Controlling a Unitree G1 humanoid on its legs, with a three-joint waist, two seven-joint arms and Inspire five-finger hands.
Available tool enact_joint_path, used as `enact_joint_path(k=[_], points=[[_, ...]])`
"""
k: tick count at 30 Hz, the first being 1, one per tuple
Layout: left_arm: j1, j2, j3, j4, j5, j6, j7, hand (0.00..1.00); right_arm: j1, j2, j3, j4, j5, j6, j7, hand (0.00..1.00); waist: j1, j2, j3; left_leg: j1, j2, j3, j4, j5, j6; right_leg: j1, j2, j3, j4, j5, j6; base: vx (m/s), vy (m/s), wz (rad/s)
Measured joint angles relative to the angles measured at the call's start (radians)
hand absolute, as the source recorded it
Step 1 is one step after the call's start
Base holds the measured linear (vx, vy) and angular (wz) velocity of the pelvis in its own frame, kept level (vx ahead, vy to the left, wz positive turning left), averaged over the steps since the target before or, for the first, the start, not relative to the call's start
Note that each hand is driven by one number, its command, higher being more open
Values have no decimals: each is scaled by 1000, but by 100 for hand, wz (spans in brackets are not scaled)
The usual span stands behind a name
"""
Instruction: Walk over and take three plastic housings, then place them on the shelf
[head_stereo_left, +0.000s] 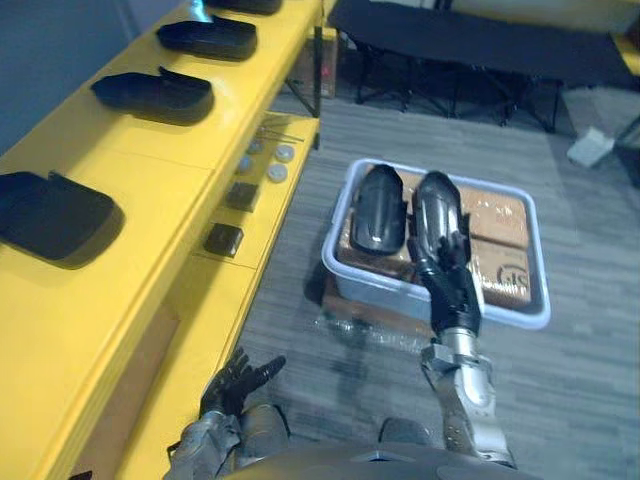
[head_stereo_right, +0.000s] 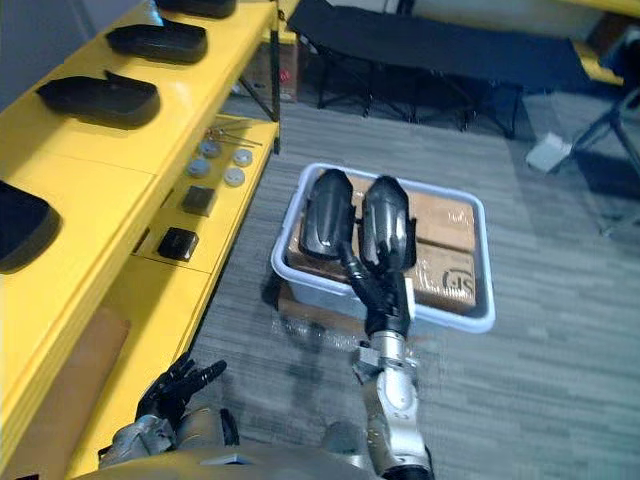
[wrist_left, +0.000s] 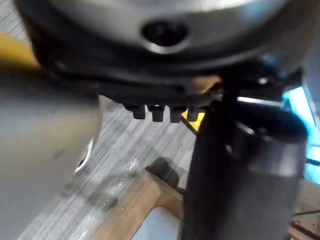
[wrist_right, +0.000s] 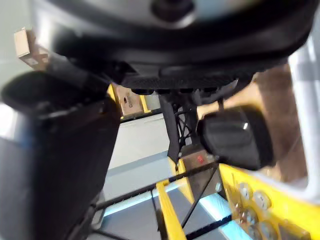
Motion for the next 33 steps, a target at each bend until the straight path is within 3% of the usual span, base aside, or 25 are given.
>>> enact_joint_path(k=[2,5,8,10,14,18,20,21,22,23,26,28,29,30,31,32,33], points=[[25,-1,-7,-18,-1,-4,-1,100,53,-9,-53,0,46,4,16,100,0,-1,0,51,-12,1,-79,26,-32,-3,4,14,6,-17,-14,-105,-147,-22],[60,-10,-9,-50,-42,-20,0,100,81,-31,-131,0,56,14,36,100,-1,-1,0,75,-73,-46,-152,38,-34,-33,5,58,0,-14,-24,-50,-70,-46],[62,-19,-8,-54,-36,-23,-4,100,89,-33,-145,0,56,32,37,100,-1,5,-10,83,-114,-59,-210,58,-43,-28,-7,60,-52,34,-6,65,42,-10],[65,-23,-11,-57,-30,-30,-8,100,67,-28,-123,5,47,50,36,100,6,-2,-17,80,-146,-60,-254,85,-29,-28,-28,54,-93,74,8,116,98,11],[60,-20,-16,-70,-21,-39,-17,100,-4,-12,-43,36,40,82,14,100,31,-15,-18,77,-155,-63,-256,75,-22,-33,-34,34,-99,99,1,73,78,-1],[52,-15,-18,-96,41,-39,-14,100,-71,12,-29,37,39,83,-41,100,40,-30,-12,51,-158,-73,-234,33,-1,-142,-58,37,97,90,-14,2,87,1],[53,6,-39,-116,49,-43,-4,100,-84,12,-33,38,7,82,-99,100,31,-63,7,66,-183,-76,-227,25,10,-188,-101,37,222,93,-18,24,119,8],[55,12,-41,-120,48,-43,-3,100,-83,12,-35,39,3,82,-107,100,28,-69,10,68,-181,-78,-220,22,13,-190,-105,36,231,100,-29,89,123,10],[58,7,-46,-128,48,-42,9,100,-83,15,-42,40,2,82,-118,100,25,-68,15,78,-176,-83,-219,17,21,-194,-105,32,235,110,-72,98,85,3],[55,8,-47,-130,48,-42,19,100,-83,18,-53,41,1,83,-122,100,24,-55,23,79,-167,-87,-217,13,26,-186,-100,27,194,62,-84,116,88,0],[36,9,-42,-128,49,-37,33,100,-101,18,-77,55,-42,83,-123,100,27,-41,32,79,-135,-125,-205,12,26,-180,-48,11,28,58,-66,67,7,8],[39,11,-34,-128,49,-37,33,100,-107,17,-89,53,-78,89,-126,100,29,-43,30,86,-119,-138,-185,-8,9,-194,-43,32,-24,77,-45,82,-144,17],[44,15,-28,-128,49,-36,32,100,-110,18,-92,49,-78,97,-128,100,30,-44,32,86,-107,-150,-155,-32,-10,-196,-41,55,-47,111,-53,76,-213,24],[58,27,-6,-132,49,-36,29,100,-103,21,-92,40,-78,109,-130,100,30,-62,29,81,-104,-169,-105,-70,-39,-183,-44,96,-69,274,-88,72,-231,35],[64,21,21,-126,48,-25,29,100,-105,18,-105,36,-79,124,-134,100,30,-46,34,76,-73,-202,-48,-111,-65,-157,-20,118,-53,234,-18,79,-244,18],[78,8,39,-130,48,-19,28,100,-106,17,-115,36,-79,133,-138,100,40,-27,27,74,-33,-206,-36,-124,-81,-156,15,118,-50,222,-31,62,-193,2],[85,5,43,-131,48,-17,28,100,-106,17,-120,33,-81,136,-142,100,42,-24,25,75,-16,-207,-36,-126,-87,-155,30,117,-45,210,-32,58,-188,-8]])
